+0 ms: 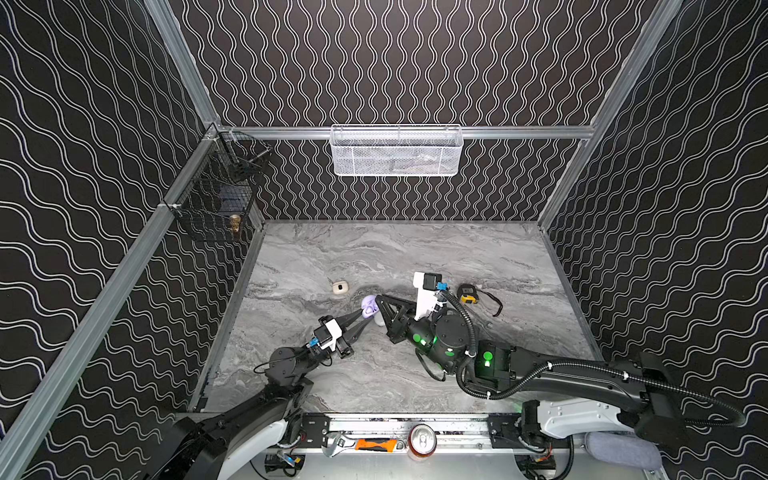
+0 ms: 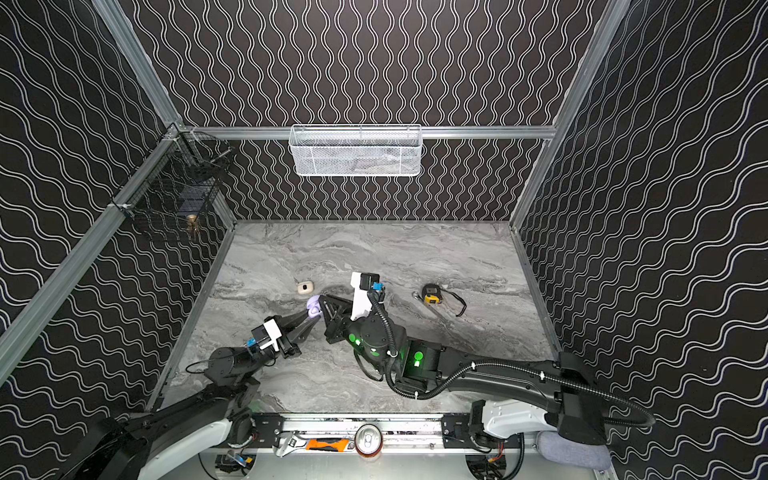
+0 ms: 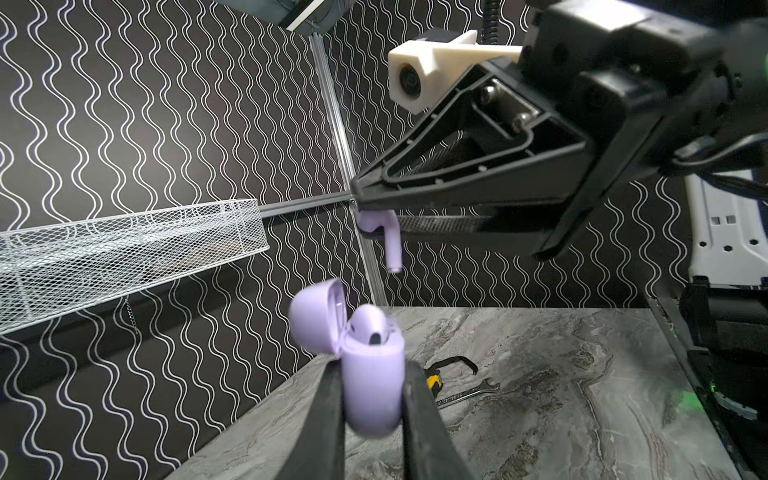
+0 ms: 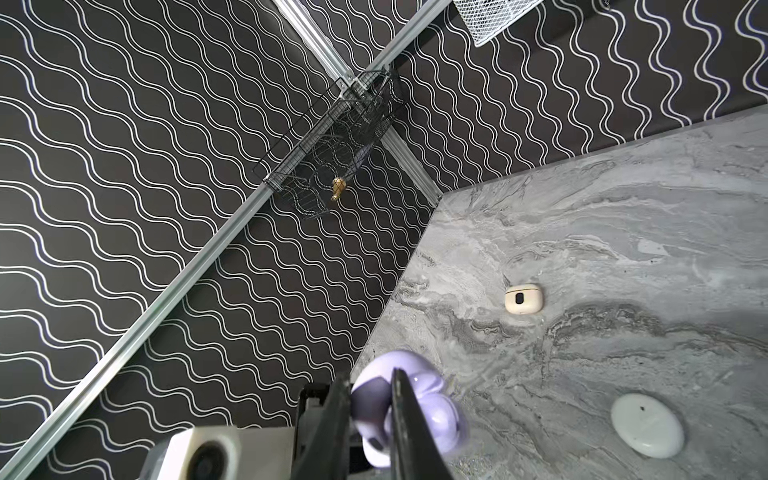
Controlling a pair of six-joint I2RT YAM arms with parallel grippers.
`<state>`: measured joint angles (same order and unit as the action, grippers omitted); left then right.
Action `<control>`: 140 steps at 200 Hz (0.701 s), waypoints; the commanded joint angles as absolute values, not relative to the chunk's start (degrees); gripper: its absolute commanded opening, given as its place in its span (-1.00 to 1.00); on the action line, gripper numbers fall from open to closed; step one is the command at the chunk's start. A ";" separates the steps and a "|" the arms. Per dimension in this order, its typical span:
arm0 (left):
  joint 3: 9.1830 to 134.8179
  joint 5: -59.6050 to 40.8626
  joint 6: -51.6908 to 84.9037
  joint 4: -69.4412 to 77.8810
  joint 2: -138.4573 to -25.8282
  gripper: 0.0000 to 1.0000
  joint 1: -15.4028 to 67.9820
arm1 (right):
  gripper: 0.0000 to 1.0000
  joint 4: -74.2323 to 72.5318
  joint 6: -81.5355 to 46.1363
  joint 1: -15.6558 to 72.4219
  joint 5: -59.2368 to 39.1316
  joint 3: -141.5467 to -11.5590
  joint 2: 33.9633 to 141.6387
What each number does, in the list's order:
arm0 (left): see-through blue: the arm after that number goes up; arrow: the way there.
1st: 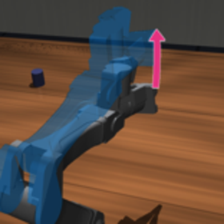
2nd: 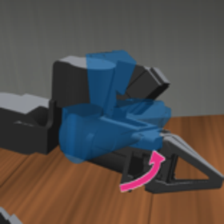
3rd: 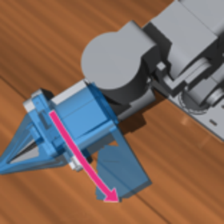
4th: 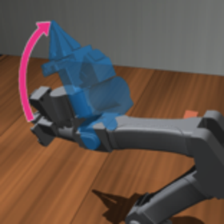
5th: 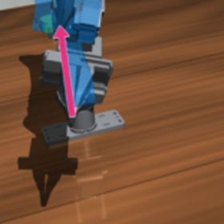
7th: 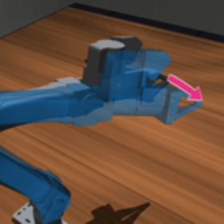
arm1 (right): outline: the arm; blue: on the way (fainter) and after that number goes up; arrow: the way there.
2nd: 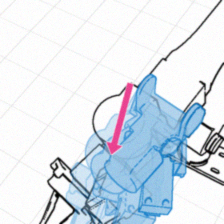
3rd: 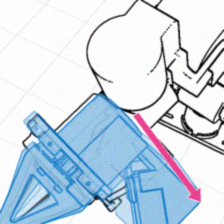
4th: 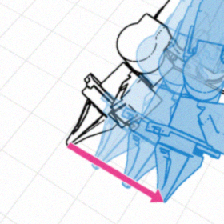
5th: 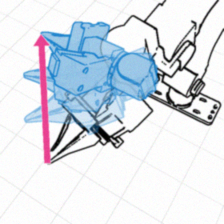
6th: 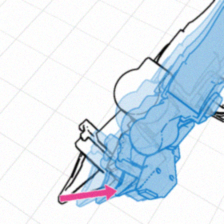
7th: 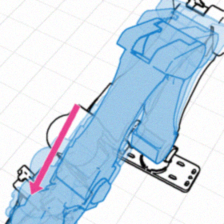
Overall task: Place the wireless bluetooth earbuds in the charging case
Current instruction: 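Lift the second lavender earbud with the right gripper toward the open case, then lower the earbud into the case held by the left gripper and open the right gripper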
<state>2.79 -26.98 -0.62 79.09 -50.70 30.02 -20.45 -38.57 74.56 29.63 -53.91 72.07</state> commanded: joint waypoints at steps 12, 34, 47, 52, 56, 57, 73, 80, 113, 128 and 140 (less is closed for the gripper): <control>2.64 -26.19 -1.76 80.45 -50.80 -1.00 30.08 | -0.87 -22.53 -39.64 74.68 30.91 -54.22 72.98; 2.69 -26.23 -2.01 80.00 -50.47 -1.00 30.21 | -0.87 -23.12 -39.99 74.61 31.45 -53.35 72.69; 2.66 -26.27 -1.98 79.87 -50.37 -1.00 30.15 | -0.87 -22.79 -40.23 74.69 31.79 -53.28 72.69; 2.64 -26.28 -2.01 79.89 -50.33 -1.00 30.20 | -0.87 -22.86 -40.12 74.62 31.82 -53.11 72.69; 2.64 -26.28 -2.02 79.96 -50.35 -1.00 30.20 | -0.87 -22.85 -40.08 74.62 31.89 -53.08 72.69; 2.64 -26.28 -2.02 79.97 -50.27 -1.00 30.26 | -0.87 -22.90 -40.12 74.66 31.94 -53.04 72.69; 2.55 -26.15 -2.02 79.98 -50.08 -1.00 30.32 | -0.87 -23.27 -40.26 74.64 31.99 -52.87 72.86; 2.56 -26.19 -2.00 79.83 -49.95 -1.00 30.26 | -0.87 -23.13 -40.37 74.62 31.99 -52.99 73.08; 2.64 -26.35 -2.04 79.47 -49.70 -1.00 30.39 | -0.88 -23.17 -40.17 74.62 31.82 -53.70 73.99; 2.57 -26.34 -2.02 79.56 -49.72 -1.00 30.48 | -0.88 -23.38 -40.01 74.62 31.89 -53.87 74.24; 2.56 -26.29 -2.04 79.67 -49.77 -1.00 30.46 | -0.88 -23.14 -39.97 74.67 31.99 -54.35 74.49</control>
<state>2.63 -26.20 -1.65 78.50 -49.84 30.39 -21.06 -39.64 74.56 31.03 -53.34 74.11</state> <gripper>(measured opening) 0.188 0.166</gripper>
